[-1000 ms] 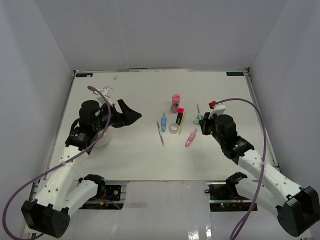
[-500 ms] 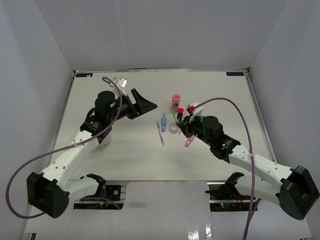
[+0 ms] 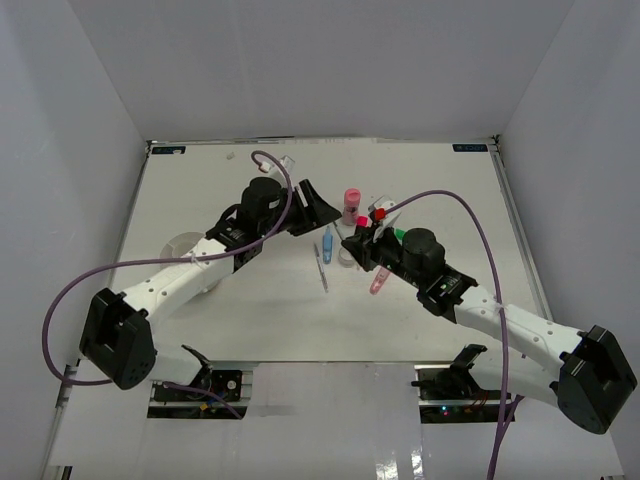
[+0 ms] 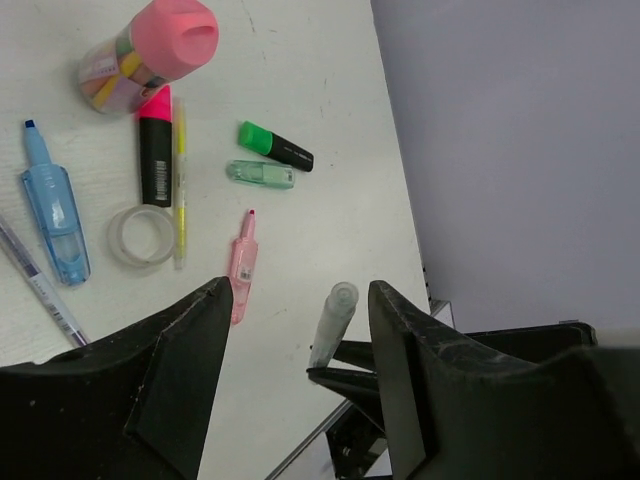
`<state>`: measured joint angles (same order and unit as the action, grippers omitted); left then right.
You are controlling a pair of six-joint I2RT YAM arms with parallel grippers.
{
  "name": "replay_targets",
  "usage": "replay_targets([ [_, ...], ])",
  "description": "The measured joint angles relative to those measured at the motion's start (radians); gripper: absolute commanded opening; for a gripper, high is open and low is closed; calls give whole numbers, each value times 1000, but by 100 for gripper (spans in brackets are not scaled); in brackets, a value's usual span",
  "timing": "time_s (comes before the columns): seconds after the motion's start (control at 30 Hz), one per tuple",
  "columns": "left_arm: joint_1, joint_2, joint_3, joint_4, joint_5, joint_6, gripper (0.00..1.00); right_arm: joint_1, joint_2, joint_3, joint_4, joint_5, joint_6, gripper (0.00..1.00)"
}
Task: Sort the stationery into containers
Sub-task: Place the pen in the storage box.
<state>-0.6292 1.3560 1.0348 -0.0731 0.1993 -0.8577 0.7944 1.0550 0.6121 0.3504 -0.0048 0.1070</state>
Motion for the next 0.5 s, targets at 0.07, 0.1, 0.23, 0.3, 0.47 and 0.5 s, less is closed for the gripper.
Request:
replay_targets([
  [0.07, -19, 23, 21, -1, -14, 8, 61, 0, 0, 0, 2, -7, 5, 8],
  [0.1, -29, 28, 29, -1, -21, 10, 59, 1, 0, 0, 4, -9, 7, 8],
  [0.23, -61, 30, 47, 8, -40, 27, 47, 1, 0, 0, 21, -17, 19, 8],
  [0.3, -71, 30, 48, 11, -47, 29, 40, 1, 0, 0, 23, -20, 22, 8],
  [0.47, -76, 30, 48, 13, -63, 37, 24, 1, 0, 0, 39, -20, 26, 15],
  [0.5, -75, 30, 47, 12, -71, 43, 18, 0, 0, 0, 42, -19, 29, 18],
])
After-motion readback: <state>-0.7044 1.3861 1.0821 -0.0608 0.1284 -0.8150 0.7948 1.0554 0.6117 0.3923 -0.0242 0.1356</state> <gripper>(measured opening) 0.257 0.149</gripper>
